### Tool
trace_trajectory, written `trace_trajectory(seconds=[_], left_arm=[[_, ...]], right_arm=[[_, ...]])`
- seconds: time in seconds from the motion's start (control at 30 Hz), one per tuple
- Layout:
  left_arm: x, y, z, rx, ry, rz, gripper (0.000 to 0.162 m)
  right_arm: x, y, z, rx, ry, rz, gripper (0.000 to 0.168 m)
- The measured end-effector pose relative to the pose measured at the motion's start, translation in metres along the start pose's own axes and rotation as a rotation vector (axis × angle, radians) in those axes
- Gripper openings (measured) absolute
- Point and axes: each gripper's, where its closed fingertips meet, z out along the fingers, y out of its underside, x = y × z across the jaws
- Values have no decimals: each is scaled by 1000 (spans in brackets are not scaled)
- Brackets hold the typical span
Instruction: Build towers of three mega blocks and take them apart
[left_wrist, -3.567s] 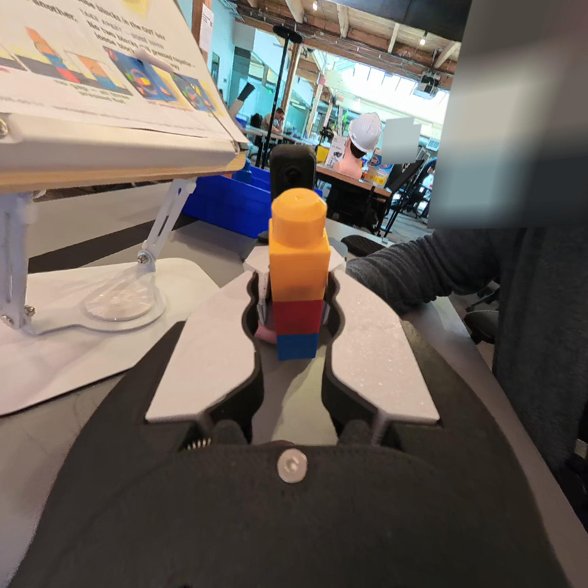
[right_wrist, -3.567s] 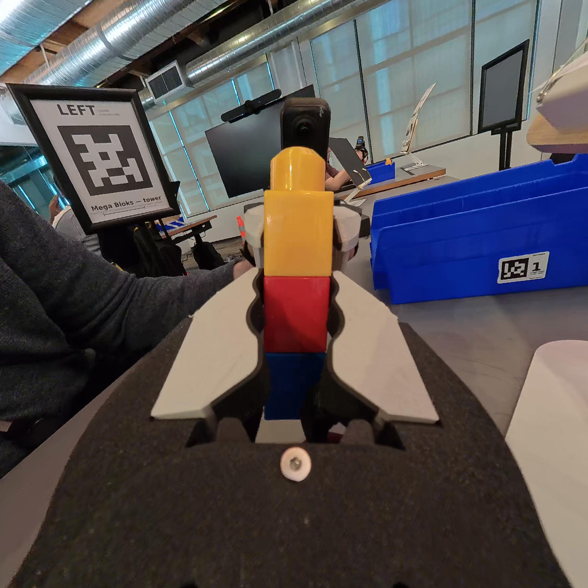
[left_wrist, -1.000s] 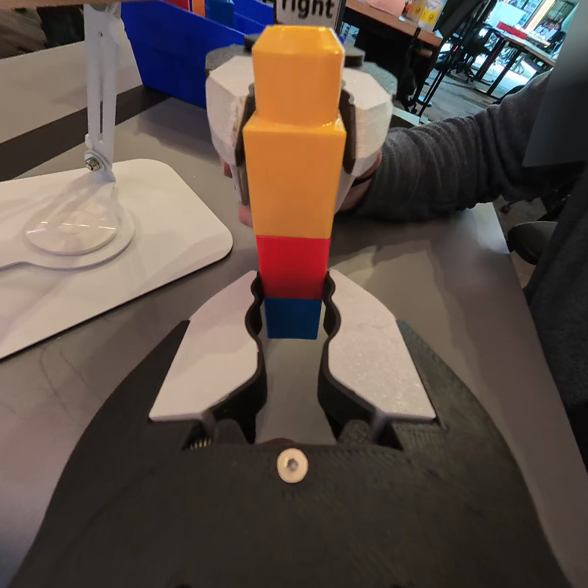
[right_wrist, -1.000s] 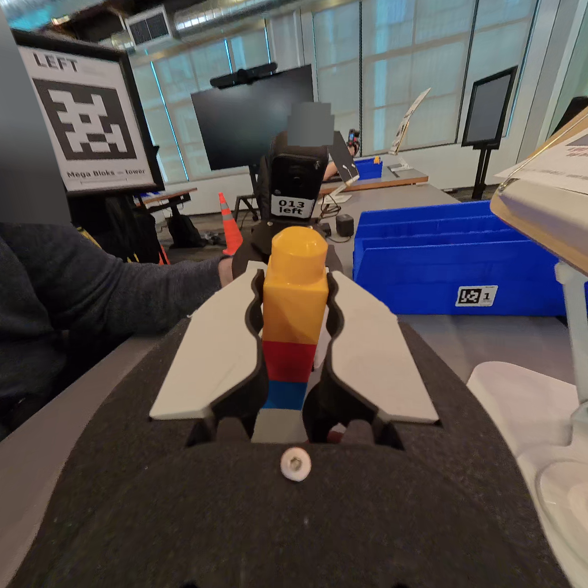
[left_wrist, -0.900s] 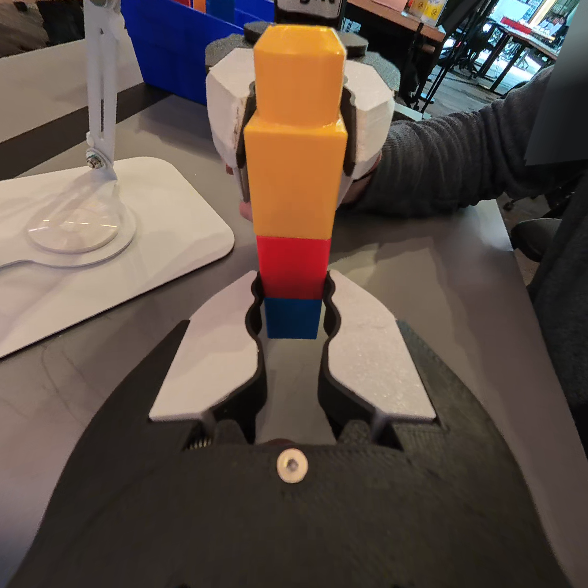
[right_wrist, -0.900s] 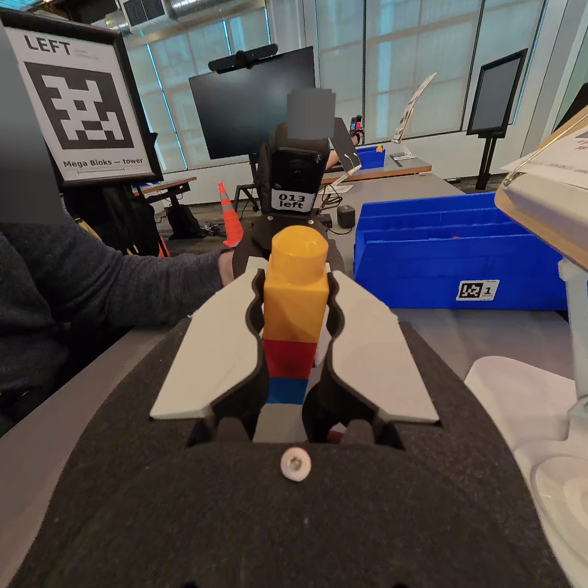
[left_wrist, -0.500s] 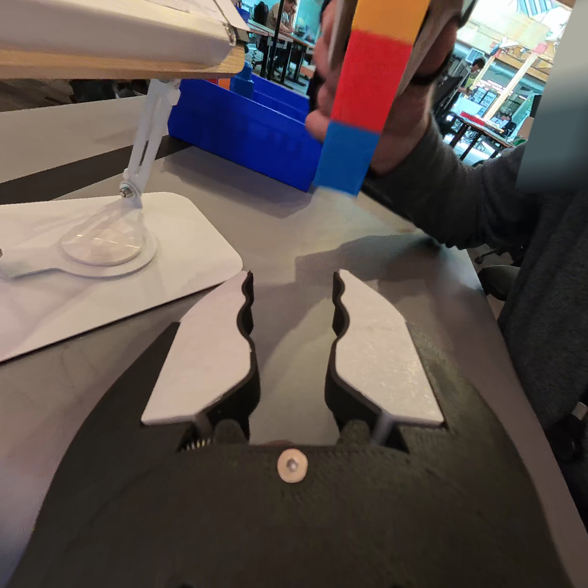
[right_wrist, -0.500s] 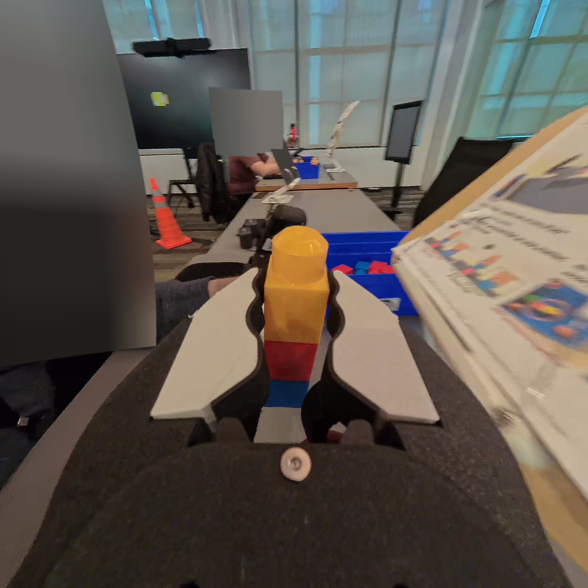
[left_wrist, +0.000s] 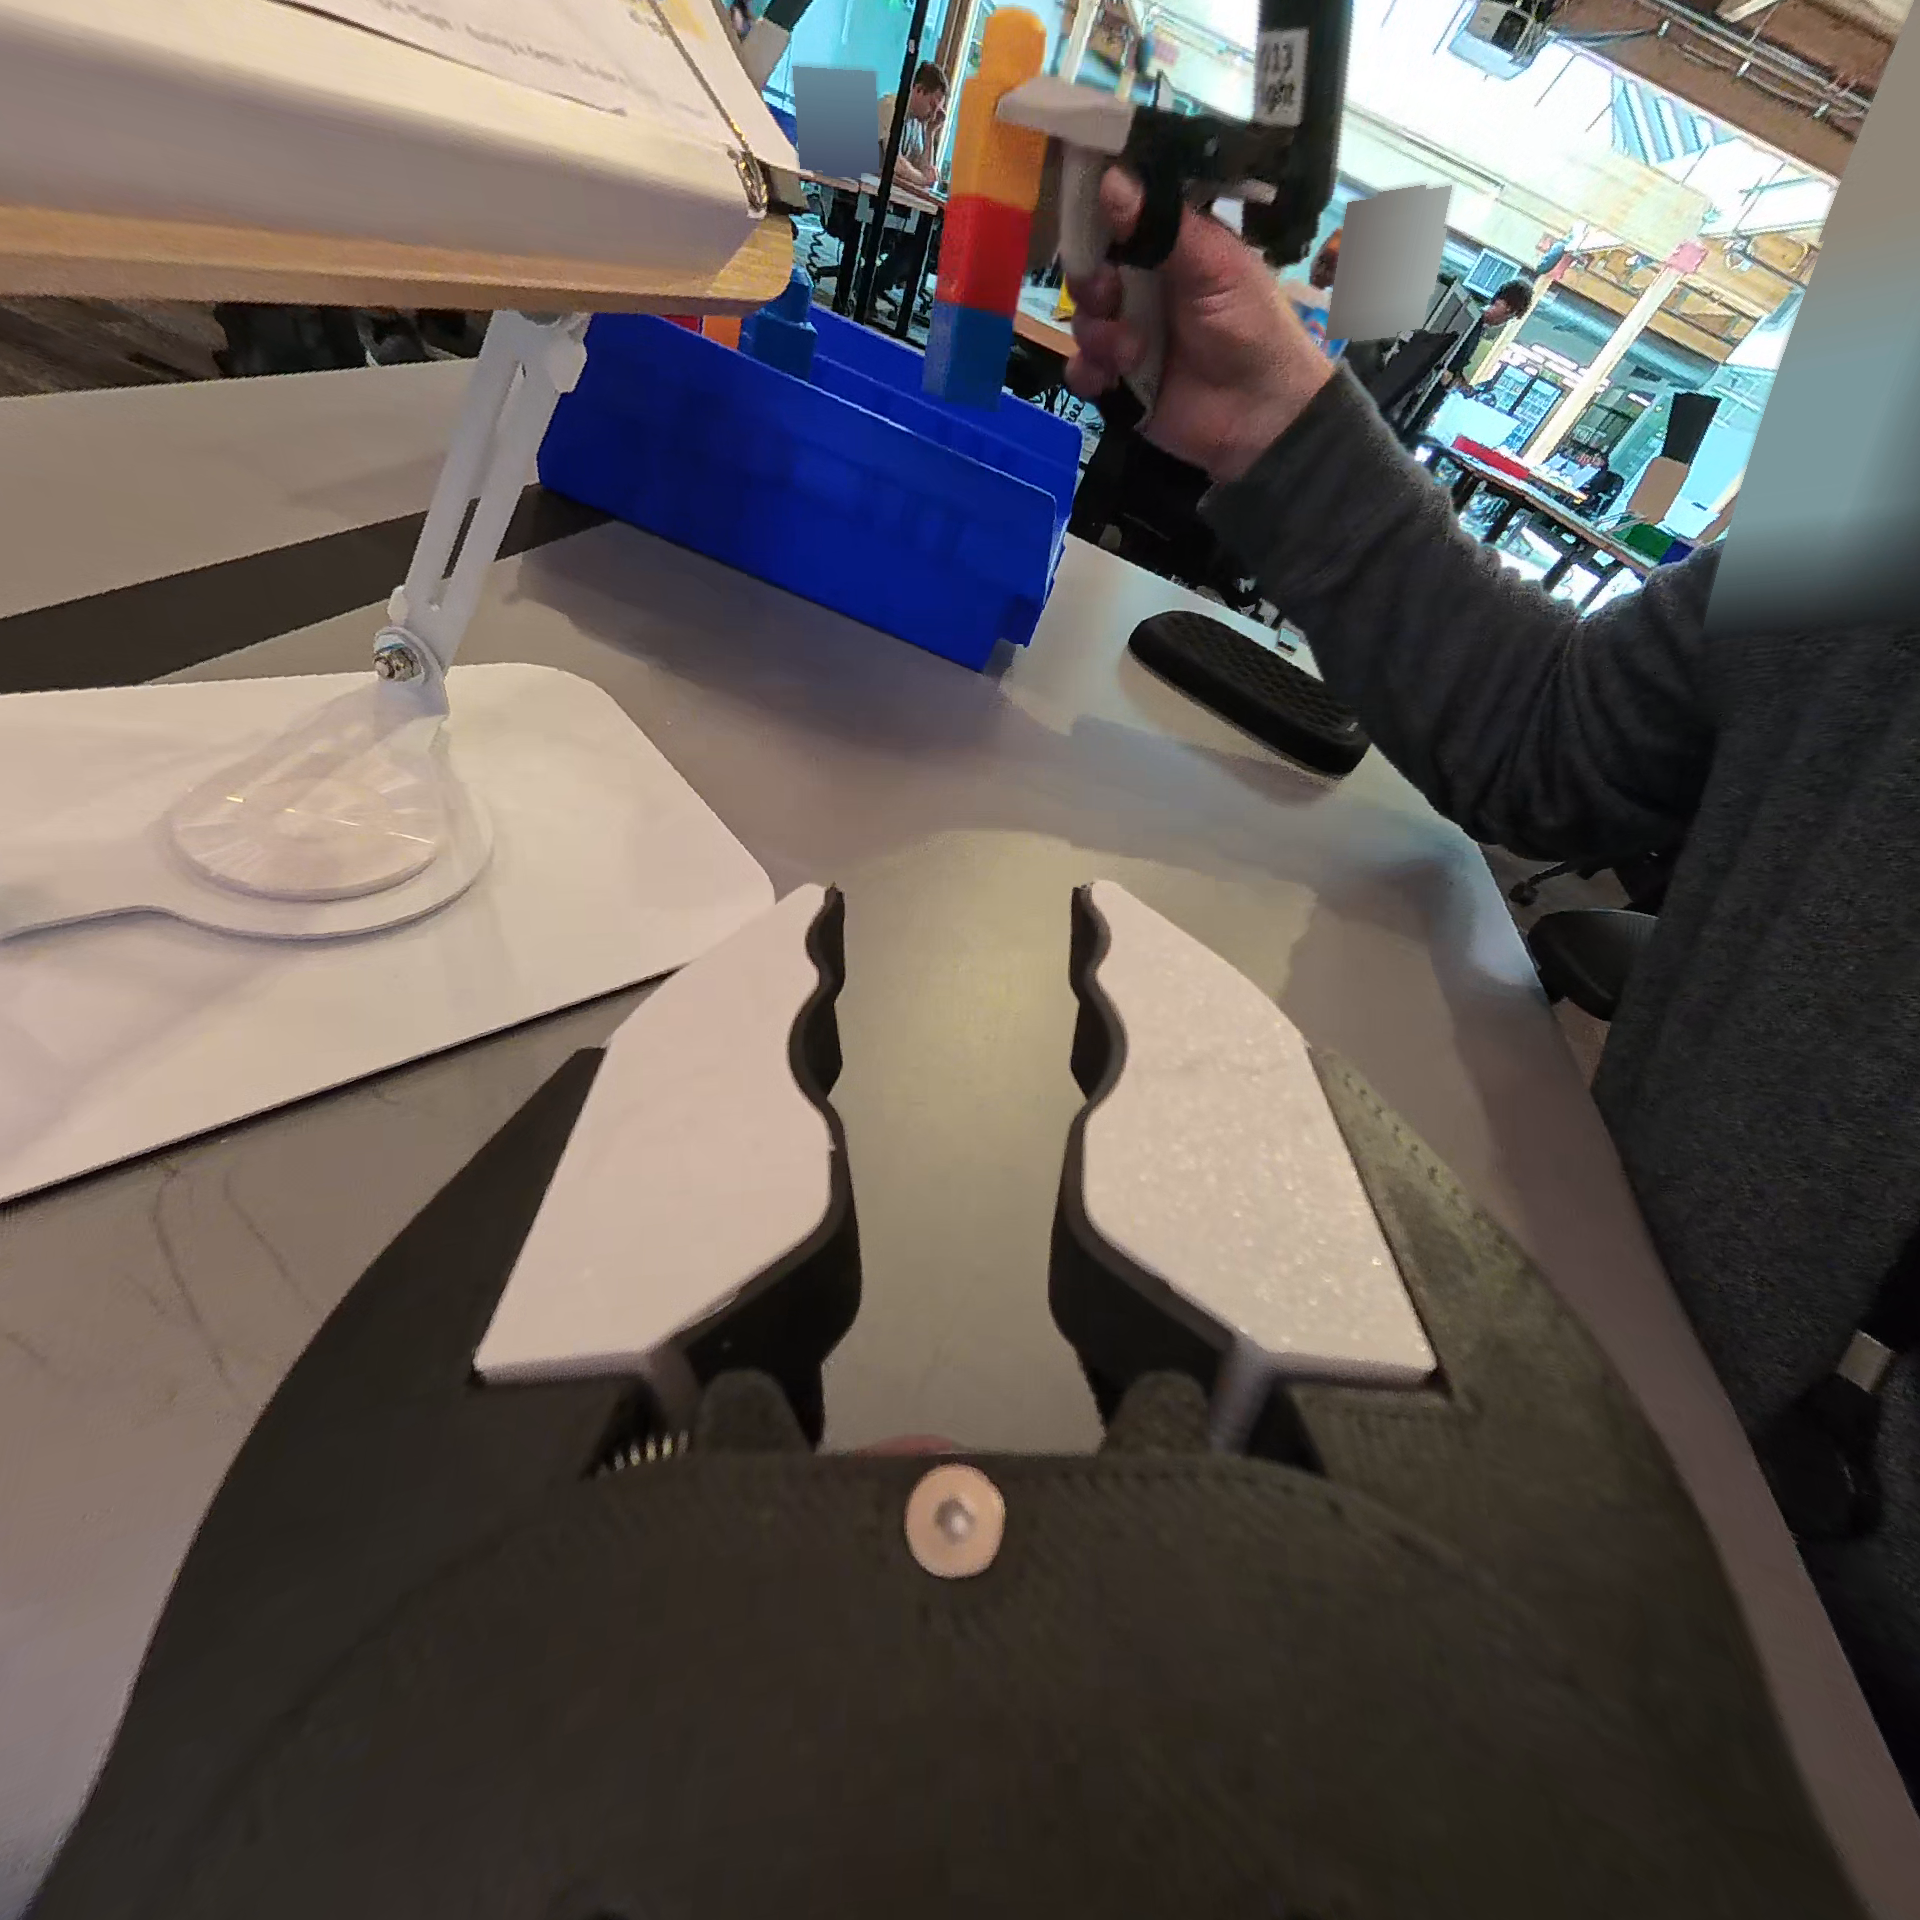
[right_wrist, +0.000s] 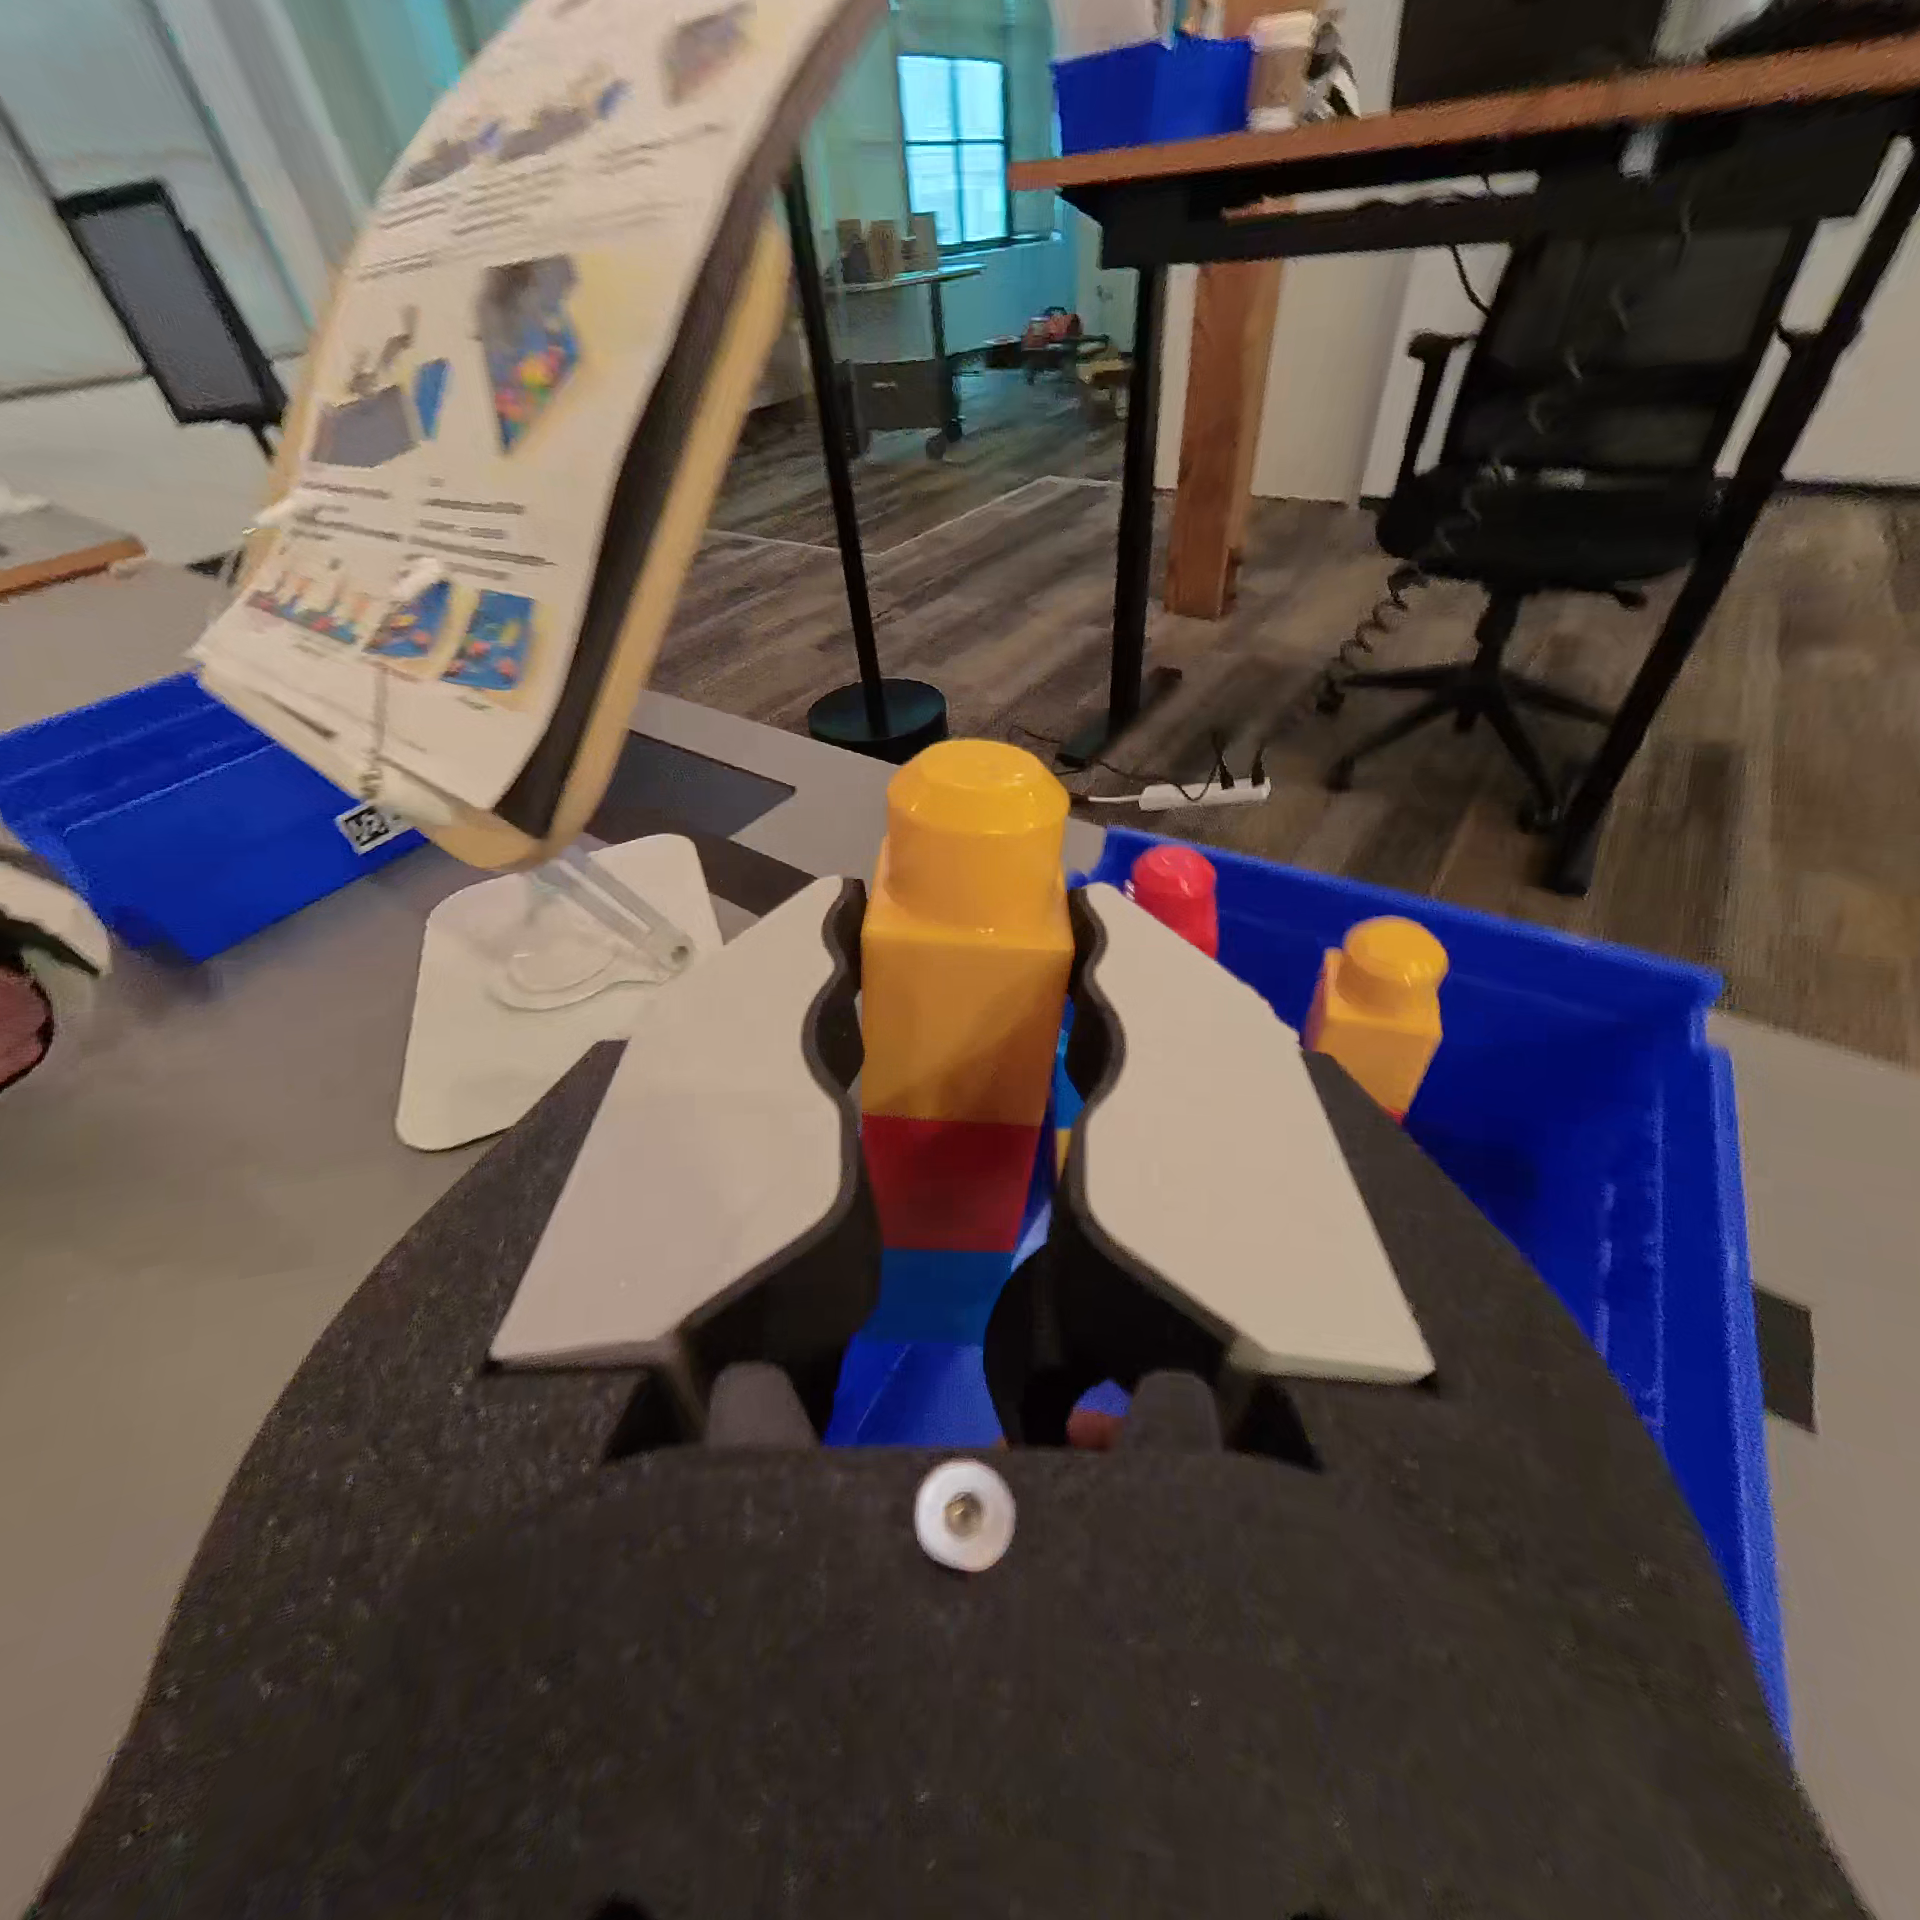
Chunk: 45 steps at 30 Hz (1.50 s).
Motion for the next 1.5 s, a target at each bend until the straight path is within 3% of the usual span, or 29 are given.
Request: trace_trajectory(seconds=[0.13,0.43,0.9,1.1,1.17,1.5], left_arm=[[-2,0,1,11,5,-13,41],[-4,2,2,8,3,-17,40],[-2,1,2,15,9,-4,40],[-1,1,3,13,15,-2,40],[-1,1,3,13,15,-2,40],[0,0,1,15,8,4,40]], right_arm=[[41,36,10,-59,135,69,36],[106,73,41,-104,344,136,36],[106,97,47,-184,407,38,36],[97,106,34,-287,425,2,52],[93,106,35,-308,409,-26,39],[104,103,46,-297,409,-29,39]])
